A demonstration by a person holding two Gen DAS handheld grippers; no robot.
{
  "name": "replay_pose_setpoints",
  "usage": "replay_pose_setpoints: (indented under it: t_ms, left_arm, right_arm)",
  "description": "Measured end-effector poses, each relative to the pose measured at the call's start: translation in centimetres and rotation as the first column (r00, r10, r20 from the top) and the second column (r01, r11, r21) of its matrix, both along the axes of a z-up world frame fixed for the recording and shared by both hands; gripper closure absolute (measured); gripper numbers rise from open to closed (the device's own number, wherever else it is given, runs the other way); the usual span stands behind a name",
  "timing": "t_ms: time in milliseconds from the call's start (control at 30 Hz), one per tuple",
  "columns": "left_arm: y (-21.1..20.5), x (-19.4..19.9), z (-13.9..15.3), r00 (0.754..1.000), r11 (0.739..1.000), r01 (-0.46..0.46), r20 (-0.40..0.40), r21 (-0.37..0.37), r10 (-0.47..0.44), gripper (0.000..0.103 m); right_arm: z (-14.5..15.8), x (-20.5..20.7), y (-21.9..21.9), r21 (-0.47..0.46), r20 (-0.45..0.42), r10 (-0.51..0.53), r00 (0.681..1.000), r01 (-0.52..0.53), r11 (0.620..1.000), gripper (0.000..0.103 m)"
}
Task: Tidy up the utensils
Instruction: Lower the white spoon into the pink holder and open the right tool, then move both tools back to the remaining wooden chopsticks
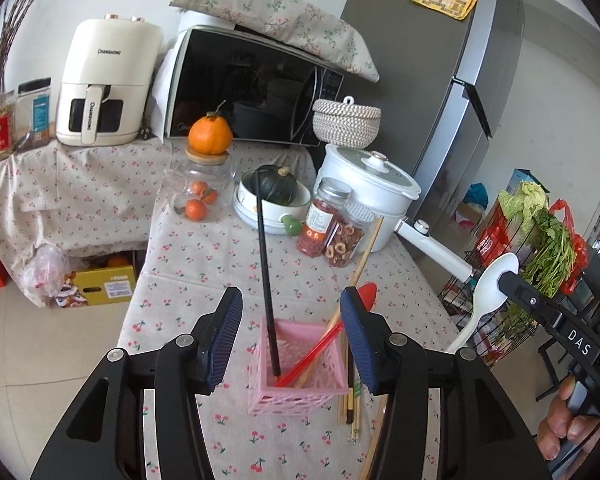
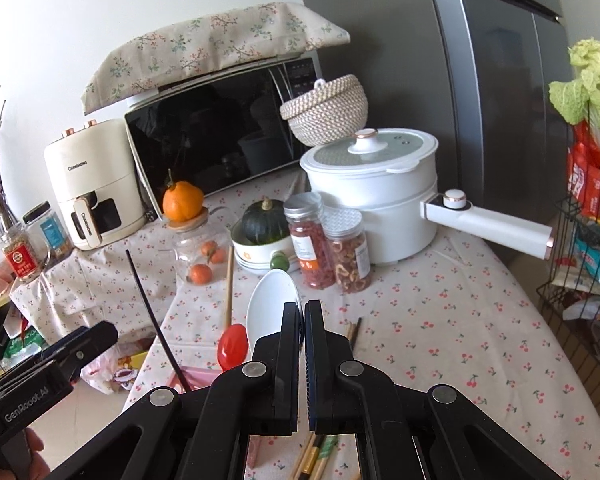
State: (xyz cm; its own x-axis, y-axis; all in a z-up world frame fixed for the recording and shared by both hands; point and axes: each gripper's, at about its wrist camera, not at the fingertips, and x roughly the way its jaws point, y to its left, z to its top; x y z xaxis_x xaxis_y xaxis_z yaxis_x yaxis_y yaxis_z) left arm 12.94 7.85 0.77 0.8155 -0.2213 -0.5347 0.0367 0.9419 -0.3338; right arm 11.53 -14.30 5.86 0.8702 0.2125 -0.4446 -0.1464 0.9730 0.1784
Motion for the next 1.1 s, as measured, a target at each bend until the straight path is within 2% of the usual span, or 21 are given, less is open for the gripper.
replay_pose_setpoints:
  t_ms: [100,267,500,633,833,933,1000,1033,1067,1100]
  left_arm:
    - [0.7,-0.4,-1.0,0.993,1.000,-0.008,-0.114,0.021,0.011,0.043]
    - [2.0,-0.6,-2.7,0.978,1.000,-0.012,-0.208,0.015,0.015,0.043]
    - [2.3,-0.1,-4.0,0.964,1.000,0.015,-0.266,0.016,-0.010,0.042]
    - [2.3,0.1,-4.5,0.957,1.000,0.026,-0.290,0.011,-0.022,0.042]
    - [2.5,0.0,-4.4,0.957,1.000,0.030,-0.289,-0.003,-0.029,0.042]
    - [2.5,-0.1,-4.3,0.956,1.000,0.029,-0.293,-0.007,-0.030,0.038]
    - [2.4,-0.1,-4.3,0.955,1.000,0.025,-0.296,-0.010,-0.027,0.033]
    - [2.4,-0.1,-4.4,0.954,1.000,0.024,-0.299,-0.012,-0.026,0.032]
    - [2.3,-0.1,-4.4,0.953,1.000,0.024,-0.303,-0.012,-0.026,0.031]
    - [2.2,-0.1,-4.4,0.952,1.000,0.025,-0.306,-0.011,-0.027,0.030]
  right_arm:
    - [0.3,0.1,1.2,-0.007,0.029,0.009,1.000,-0.009,1.000,0.101]
    - [0.3,0.6,3.4,-0.032,0.071,0.016,0.997,-0.014,0.999,0.101]
    - [-1.1,1.9,6.3,-0.122,0.107,-0.015,0.994,0.028,0.992,0.101]
    - [-2.4,2.8,7.5,-0.186,0.084,-0.036,0.996,0.051,0.981,0.101]
    - [-3.7,3.5,8.3,-0.231,0.050,-0.020,0.999,0.031,0.973,0.101]
    - [-4.0,3.6,7.9,-0.193,0.019,-0.002,1.000,0.005,0.981,0.093]
    - [-3.9,3.5,7.2,-0.129,-0.001,0.016,1.000,-0.016,0.992,0.076]
    - [-3.9,3.5,6.7,-0.086,-0.006,0.026,1.000,-0.027,0.996,0.064]
    - [-3.8,3.4,6.2,-0.048,-0.009,0.031,0.999,-0.032,0.998,0.059]
    - [-3.6,3.4,5.8,-0.017,-0.011,0.034,0.999,-0.034,0.999,0.058]
